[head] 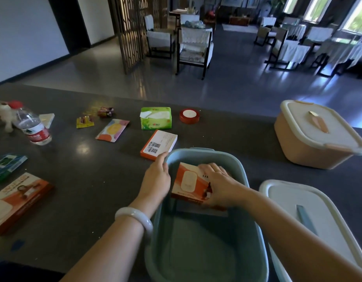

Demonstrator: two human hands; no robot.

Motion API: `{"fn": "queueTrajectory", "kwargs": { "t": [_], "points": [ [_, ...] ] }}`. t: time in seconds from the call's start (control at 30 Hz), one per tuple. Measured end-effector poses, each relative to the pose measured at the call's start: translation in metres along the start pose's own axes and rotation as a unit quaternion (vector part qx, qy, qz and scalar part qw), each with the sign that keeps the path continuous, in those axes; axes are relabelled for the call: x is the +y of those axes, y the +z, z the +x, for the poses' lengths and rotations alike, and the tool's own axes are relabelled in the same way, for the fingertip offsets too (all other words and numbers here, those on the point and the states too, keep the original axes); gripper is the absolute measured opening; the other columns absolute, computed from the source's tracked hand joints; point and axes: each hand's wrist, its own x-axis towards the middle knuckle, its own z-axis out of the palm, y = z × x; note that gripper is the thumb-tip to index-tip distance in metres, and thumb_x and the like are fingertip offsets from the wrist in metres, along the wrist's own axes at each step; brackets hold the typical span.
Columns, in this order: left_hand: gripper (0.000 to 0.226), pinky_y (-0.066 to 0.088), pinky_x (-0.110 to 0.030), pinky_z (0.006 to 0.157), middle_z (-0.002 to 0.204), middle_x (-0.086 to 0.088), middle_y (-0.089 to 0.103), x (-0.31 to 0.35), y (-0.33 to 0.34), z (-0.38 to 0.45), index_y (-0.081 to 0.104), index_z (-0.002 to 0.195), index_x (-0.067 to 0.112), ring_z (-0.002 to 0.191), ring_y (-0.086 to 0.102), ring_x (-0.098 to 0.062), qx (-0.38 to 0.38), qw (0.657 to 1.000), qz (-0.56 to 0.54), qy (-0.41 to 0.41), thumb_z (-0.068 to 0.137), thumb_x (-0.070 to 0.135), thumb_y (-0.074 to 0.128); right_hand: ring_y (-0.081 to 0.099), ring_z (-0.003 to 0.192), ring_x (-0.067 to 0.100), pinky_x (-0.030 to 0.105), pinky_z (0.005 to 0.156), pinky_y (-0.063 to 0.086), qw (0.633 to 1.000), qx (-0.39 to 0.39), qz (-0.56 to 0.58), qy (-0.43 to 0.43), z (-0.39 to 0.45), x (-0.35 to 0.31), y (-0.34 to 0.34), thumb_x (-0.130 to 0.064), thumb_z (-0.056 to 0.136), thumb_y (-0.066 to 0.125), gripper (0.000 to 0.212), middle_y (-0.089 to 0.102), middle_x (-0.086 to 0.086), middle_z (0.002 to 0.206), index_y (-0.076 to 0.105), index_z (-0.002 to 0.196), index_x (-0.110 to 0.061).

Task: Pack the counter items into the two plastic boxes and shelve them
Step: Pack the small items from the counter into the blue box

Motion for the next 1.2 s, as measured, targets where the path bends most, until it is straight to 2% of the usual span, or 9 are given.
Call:
{"fn": "queueTrajectory", "kwargs": {
  "t": [0.17,0.4,0.63,0.9,1.0,1.13,1.2],
  "points": [
    [0.039,0.035,-0.02,0.085,0.143,-0.003,0.048,0.0,0.001,0.0,0.043,0.141,0.027,0.125,0.05,-0.02,0.005,1.0,-0.006,-0.008,0.103,0.021,0.036,0.03,0.132,0.019,0.038,0.112,0.027,0.996,-0.067,-0.052,0.028,0.012,0.004,0.01,-0.049,0.06,0.083,0.112,0.029,-0.004,0.143,0.014,0.146,-0.029],
    [0.038,0.036,-0.017,0.082,0.146,-0.002,0.046,0.0,0.002,-0.001,0.043,0.141,0.027,0.126,0.05,-0.019,0.01,1.0,0.002,-0.002,0.103,0.023,0.036,0.029,0.13,0.02,0.037,0.111,0.028,0.991,-0.094,-0.074,0.059,0.018,0.012,0.025,-0.046,0.045,0.091,0.127,0.026,-0.004,0.139,0.015,0.145,-0.028],
    [0.039,0.036,-0.014,0.074,0.145,0.0,0.046,-0.001,0.002,-0.002,0.04,0.143,0.03,0.123,0.052,-0.017,0.008,1.0,0.012,-0.007,0.104,0.026,0.035,0.027,0.13,0.019,0.04,0.112,0.027,0.991,-0.094,-0.068,0.06,0.023,0.019,0.033,-0.047,0.041,0.091,0.13,0.027,-0.007,0.137,0.013,0.144,-0.033],
    [0.04,0.038,-0.019,0.08,0.145,-0.001,0.046,0.0,0.002,-0.004,0.038,0.144,0.03,0.124,0.051,-0.017,0.008,1.0,0.017,-0.002,0.104,0.026,0.034,0.023,0.128,0.021,0.041,0.113,0.026,0.99,-0.085,-0.097,0.062,0.026,0.023,0.037,-0.047,0.043,0.089,0.131,0.023,-0.005,0.136,0.011,0.147,-0.034],
    [0.04,0.039,-0.021,0.082,0.145,-0.001,0.046,0.0,0.002,-0.003,0.037,0.144,0.031,0.123,0.051,-0.017,0.005,1.0,0.015,-0.006,0.104,0.027,0.034,0.024,0.129,0.021,0.041,0.114,0.025,0.989,-0.089,-0.102,0.063,0.027,0.024,0.037,-0.047,0.044,0.089,0.134,0.024,-0.004,0.138,0.008,0.149,-0.03],
    [0.041,0.037,-0.017,0.073,0.145,-0.001,0.046,0.0,0.002,-0.003,0.037,0.144,0.032,0.122,0.052,-0.016,0.005,1.0,0.016,-0.013,0.104,0.027,0.034,0.024,0.129,0.02,0.039,0.114,0.025,0.989,-0.088,-0.104,0.061,0.028,0.024,0.037,-0.049,0.043,0.089,0.133,0.024,-0.004,0.139,0.012,0.149,-0.026],
    [0.041,0.038,-0.018,0.075,0.145,-0.001,0.045,0.0,0.002,-0.003,0.037,0.144,0.033,0.122,0.051,-0.016,0.006,1.0,0.013,-0.014,0.104,0.027,0.034,0.024,0.13,0.021,0.04,0.114,0.024,0.989,-0.087,-0.105,0.063,0.027,0.023,0.037,-0.049,0.044,0.089,0.133,0.024,-0.003,0.14,0.011,0.149,-0.025]
  ]
}}
